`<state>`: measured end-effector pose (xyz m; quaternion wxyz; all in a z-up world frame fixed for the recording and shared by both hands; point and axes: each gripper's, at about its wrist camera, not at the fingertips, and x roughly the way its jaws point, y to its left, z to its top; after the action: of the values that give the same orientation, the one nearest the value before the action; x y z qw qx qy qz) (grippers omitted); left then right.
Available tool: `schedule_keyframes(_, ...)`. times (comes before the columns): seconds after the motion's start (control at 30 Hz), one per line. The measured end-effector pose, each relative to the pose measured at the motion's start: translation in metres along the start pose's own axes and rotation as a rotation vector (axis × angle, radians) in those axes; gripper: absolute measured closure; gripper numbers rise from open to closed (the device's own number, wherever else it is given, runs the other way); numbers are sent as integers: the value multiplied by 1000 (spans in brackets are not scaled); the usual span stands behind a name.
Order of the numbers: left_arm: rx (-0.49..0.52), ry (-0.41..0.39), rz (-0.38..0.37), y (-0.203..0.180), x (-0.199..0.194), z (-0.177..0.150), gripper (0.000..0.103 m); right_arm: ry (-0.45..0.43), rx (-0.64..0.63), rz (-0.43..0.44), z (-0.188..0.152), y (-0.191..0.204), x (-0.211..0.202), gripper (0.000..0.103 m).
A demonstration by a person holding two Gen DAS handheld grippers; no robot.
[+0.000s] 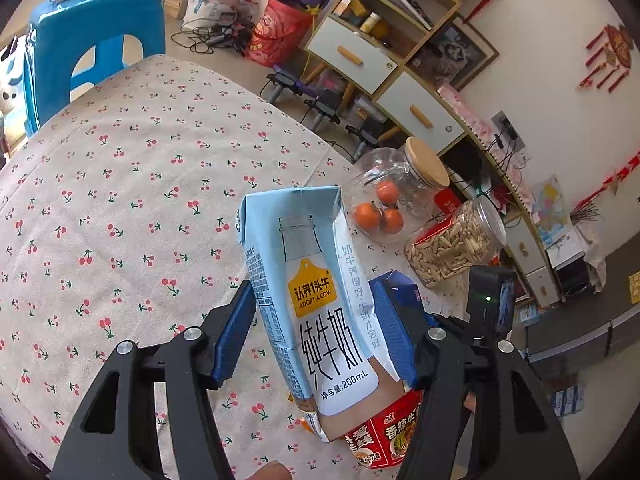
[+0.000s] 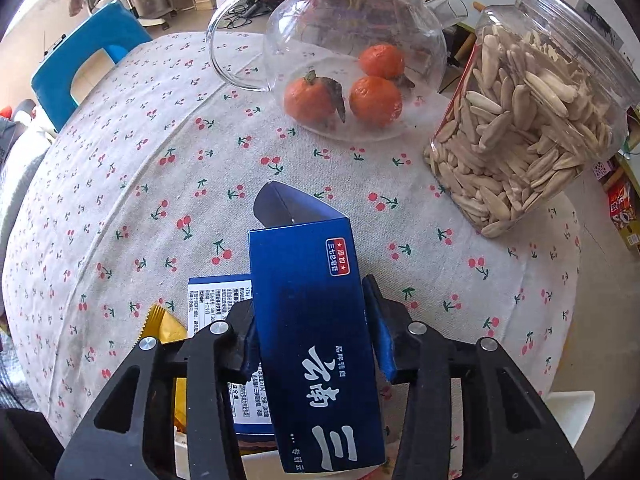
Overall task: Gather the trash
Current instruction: 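Lift the milk carton and blue box and carry them toward the bin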
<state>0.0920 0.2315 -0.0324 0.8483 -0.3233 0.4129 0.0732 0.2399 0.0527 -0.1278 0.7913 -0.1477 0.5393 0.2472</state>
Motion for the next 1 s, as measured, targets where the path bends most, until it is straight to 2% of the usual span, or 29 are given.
schedule_keyframes(0.23,-4,-8,15,1,-1,0,43,-113,42,-27,-6,-3,-26,64)
schedule_keyframes(0.47,17,-43,12,-9,-8,-4,43,-283,61,-57,-11,4,-83,64)
schedule_keyframes(0.73,76,-149,14,-26,-30,-14,43,-456,107,-89,-32,18,-139,64)
schedule_keyframes(0.9,121,-214,29,-41,-42,-24,43,-543,159,-112,-55,15,-158,63)
schedule_keyframes(1.0,166,-266,64,-52,-46,-35,43,-584,185,-147,-70,12,-162,63)
